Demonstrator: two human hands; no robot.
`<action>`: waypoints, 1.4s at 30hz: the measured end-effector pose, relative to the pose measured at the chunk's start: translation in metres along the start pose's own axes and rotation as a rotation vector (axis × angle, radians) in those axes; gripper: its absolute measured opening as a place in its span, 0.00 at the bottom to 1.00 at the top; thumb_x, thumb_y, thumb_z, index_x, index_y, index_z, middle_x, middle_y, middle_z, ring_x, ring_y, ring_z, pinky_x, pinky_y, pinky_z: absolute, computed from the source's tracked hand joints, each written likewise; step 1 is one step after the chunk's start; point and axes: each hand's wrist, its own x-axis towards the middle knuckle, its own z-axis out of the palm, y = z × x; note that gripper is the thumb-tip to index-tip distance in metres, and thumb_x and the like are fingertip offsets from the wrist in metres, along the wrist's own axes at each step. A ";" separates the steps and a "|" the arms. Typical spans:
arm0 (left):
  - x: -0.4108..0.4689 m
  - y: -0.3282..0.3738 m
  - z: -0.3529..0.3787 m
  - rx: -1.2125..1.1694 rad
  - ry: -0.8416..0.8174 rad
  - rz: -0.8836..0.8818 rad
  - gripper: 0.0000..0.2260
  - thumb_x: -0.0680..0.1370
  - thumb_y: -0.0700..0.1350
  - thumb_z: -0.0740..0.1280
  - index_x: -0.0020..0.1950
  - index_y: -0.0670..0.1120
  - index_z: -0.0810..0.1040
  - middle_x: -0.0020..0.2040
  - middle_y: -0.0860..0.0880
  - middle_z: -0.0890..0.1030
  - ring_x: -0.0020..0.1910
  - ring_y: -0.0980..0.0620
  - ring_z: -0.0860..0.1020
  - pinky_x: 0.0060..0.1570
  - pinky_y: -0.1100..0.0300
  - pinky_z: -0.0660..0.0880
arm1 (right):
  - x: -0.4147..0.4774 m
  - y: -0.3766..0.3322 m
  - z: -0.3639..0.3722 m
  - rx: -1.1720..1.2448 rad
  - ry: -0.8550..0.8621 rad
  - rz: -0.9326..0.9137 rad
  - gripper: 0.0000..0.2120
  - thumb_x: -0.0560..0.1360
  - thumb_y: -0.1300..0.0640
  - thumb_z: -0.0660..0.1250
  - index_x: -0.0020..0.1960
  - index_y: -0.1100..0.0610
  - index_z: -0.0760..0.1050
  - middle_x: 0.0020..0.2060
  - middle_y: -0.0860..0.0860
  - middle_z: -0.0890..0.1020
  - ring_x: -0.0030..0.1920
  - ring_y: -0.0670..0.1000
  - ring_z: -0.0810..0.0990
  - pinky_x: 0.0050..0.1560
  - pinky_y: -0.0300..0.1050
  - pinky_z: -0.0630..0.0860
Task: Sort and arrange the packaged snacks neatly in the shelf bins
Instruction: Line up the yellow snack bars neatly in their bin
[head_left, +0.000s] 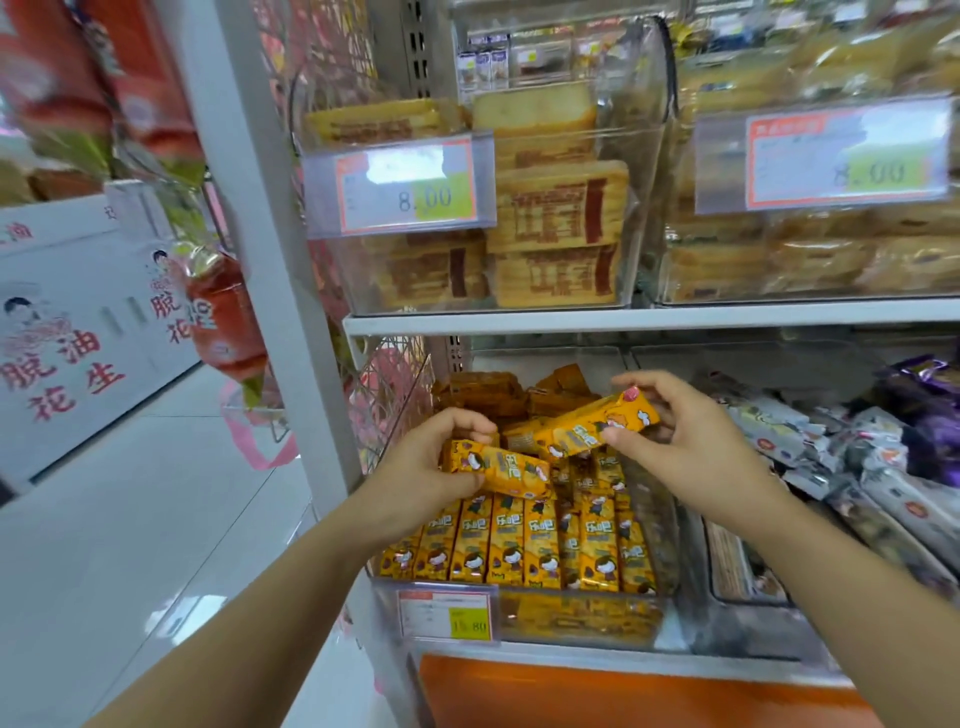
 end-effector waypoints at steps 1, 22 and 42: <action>0.000 -0.002 0.001 0.040 0.033 0.005 0.18 0.72 0.30 0.69 0.51 0.54 0.76 0.51 0.52 0.79 0.49 0.49 0.79 0.52 0.47 0.78 | 0.000 -0.001 0.000 0.012 0.037 0.003 0.18 0.73 0.58 0.71 0.55 0.41 0.70 0.47 0.43 0.79 0.46 0.41 0.79 0.42 0.33 0.75; 0.022 0.010 0.066 -0.329 0.025 -0.351 0.11 0.72 0.36 0.70 0.47 0.53 0.78 0.46 0.46 0.70 0.45 0.47 0.70 0.48 0.55 0.67 | -0.004 0.001 -0.002 -0.996 -0.479 -0.029 0.14 0.76 0.46 0.62 0.61 0.41 0.75 0.67 0.41 0.67 0.75 0.51 0.45 0.67 0.67 0.28; 0.040 -0.004 0.080 0.518 -0.206 0.023 0.12 0.78 0.49 0.64 0.61 0.54 0.69 0.55 0.53 0.79 0.54 0.53 0.78 0.54 0.52 0.75 | 0.000 -0.002 -0.009 -0.045 -0.034 0.012 0.14 0.73 0.60 0.70 0.51 0.46 0.69 0.40 0.45 0.78 0.31 0.39 0.73 0.35 0.34 0.73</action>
